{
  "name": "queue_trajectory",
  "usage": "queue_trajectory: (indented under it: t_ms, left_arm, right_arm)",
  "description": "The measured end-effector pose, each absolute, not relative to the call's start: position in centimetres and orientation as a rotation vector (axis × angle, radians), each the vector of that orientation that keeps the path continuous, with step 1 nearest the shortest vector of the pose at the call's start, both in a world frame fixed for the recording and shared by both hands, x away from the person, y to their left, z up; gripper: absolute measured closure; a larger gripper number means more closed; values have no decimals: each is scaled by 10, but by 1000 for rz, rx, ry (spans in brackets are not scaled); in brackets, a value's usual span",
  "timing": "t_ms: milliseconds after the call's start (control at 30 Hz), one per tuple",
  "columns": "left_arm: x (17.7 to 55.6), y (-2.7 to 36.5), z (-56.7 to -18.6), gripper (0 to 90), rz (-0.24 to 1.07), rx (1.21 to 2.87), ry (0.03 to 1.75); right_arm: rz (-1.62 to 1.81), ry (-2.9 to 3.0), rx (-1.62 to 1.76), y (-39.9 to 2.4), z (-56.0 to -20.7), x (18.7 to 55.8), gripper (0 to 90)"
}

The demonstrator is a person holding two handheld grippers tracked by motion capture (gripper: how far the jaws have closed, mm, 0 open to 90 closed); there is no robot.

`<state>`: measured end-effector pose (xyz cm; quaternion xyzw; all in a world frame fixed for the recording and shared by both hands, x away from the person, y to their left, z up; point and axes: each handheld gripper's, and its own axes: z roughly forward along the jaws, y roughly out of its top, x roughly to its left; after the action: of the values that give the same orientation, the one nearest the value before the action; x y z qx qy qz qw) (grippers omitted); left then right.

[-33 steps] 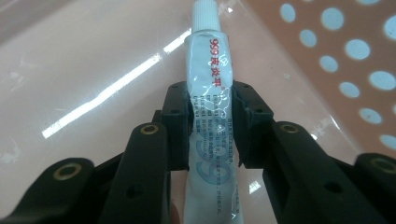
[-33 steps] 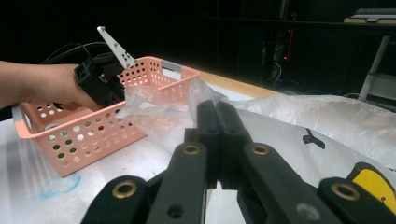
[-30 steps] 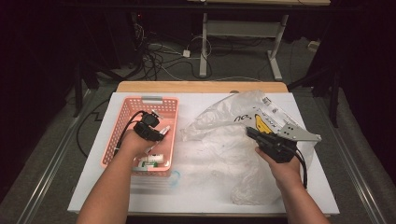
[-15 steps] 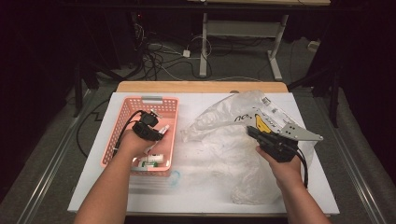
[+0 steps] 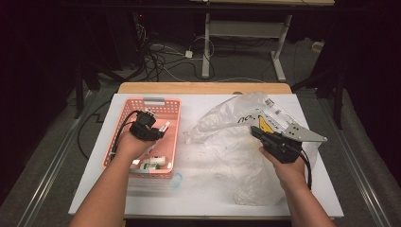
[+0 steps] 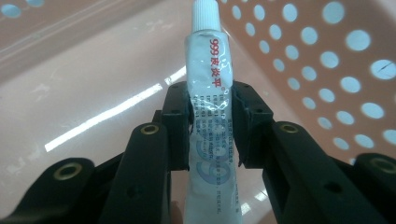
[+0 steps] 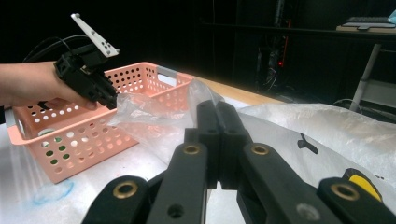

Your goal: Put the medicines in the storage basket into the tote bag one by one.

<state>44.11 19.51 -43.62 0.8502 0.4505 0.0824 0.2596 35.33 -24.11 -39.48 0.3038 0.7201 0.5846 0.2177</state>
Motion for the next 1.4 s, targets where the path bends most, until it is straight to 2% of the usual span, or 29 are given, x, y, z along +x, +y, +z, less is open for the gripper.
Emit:
queue_trajectory:
  t_ms: [867,1400]
  left_arm:
    - [389,196,-400,682,337,2076,1096]
    - [347,191,-395,682,389,1962,1006]
  right_arm:
    - [1630,1988,828,-242,-393,353,900]
    - [1631,1994,817,-241,-392,351,900]
